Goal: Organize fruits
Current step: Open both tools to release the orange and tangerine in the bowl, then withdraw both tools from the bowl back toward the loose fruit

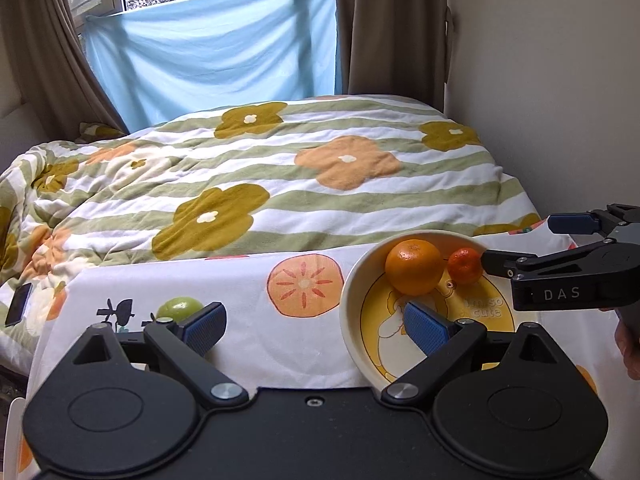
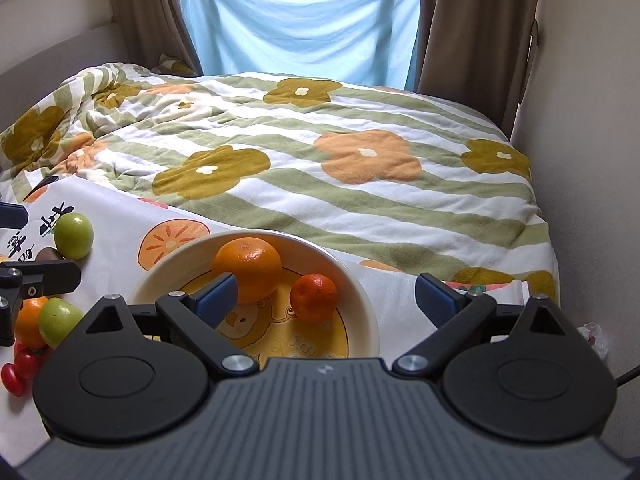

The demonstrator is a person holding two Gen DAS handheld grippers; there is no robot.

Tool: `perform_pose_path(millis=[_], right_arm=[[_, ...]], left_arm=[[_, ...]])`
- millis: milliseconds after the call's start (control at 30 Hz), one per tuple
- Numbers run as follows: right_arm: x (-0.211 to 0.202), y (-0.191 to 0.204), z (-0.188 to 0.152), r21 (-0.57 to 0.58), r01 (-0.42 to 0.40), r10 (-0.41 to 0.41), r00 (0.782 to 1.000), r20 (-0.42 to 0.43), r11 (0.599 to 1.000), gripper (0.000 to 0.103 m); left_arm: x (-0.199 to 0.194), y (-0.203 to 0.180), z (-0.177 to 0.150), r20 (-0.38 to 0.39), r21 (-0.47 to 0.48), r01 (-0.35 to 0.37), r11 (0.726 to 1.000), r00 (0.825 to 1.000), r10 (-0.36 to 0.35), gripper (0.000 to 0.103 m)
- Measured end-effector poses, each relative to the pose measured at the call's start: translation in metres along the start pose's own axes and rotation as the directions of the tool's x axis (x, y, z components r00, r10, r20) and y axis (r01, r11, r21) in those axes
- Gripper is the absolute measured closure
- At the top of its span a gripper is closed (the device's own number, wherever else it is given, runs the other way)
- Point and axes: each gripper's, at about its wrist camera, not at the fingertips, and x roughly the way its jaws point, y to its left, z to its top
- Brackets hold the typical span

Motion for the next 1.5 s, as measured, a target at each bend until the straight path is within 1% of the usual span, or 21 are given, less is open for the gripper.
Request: perform_pose_path(millis=[167,233,333,433,633,900,1100,1267,1500], right_arm=[[-0.023,0.004,0.003,0.059,-0.009,0.010,1.000,-0.014,0.998,0.000],[-0.035,0.008,0.003,0.084,-0.003,0.004,1.000,-0.018,0.996,0.000],[-0.052,0.017,0.003,0.108,0.012,-0.009,1.000,-0.025,0.994,0.000],[-0.072,0.029,0.001,0.132,0.026,-0.024,1.000,-0.016,0.991,0.000],[-0.103,0.058,-0.006,0.179,0.025,-0.023,1.000,-0.012,0.983,0.000],[-0.121,0.102,-0.025,0.234,0.017,-0.017,1.000,-0.003,0.972,0.000],[-0.115,0.132,-0.038,0.283,0.006,-0.005,1.000,-0.005,0.959,0.000],[-0.101,0.157,-0.049,0.318,0.001,-0.001,1.000,-0.001,0.948,0.000],[-0.073,0.178,-0.061,0.405,0.002,-0.006,1.000,0.007,0.914,0.000]], left_arm=[[-0.028,0.012,-0.009,0.026,-0.039,-0.031,0.999,0.999,0.032,0.005],[-0.043,0.019,-0.016,0.048,-0.066,-0.049,0.997,0.997,0.053,0.004],[-0.064,0.027,-0.026,0.074,-0.085,-0.057,0.995,0.995,0.063,0.003],[-0.083,0.040,-0.036,0.095,-0.101,-0.050,0.994,0.994,0.060,0.002],[-0.113,0.066,-0.057,0.106,-0.123,-0.050,0.991,0.992,0.063,0.002],[-0.137,0.107,-0.084,0.136,-0.140,-0.055,0.989,0.988,0.074,0.002],[-0.130,0.131,-0.102,0.117,-0.101,-0.067,0.993,0.990,0.079,0.002],[-0.102,0.152,-0.116,0.087,-0.027,-0.064,0.998,0.994,0.066,0.002],[-0.059,0.168,-0.126,0.056,0.074,-0.015,0.997,0.998,0.011,0.002]])
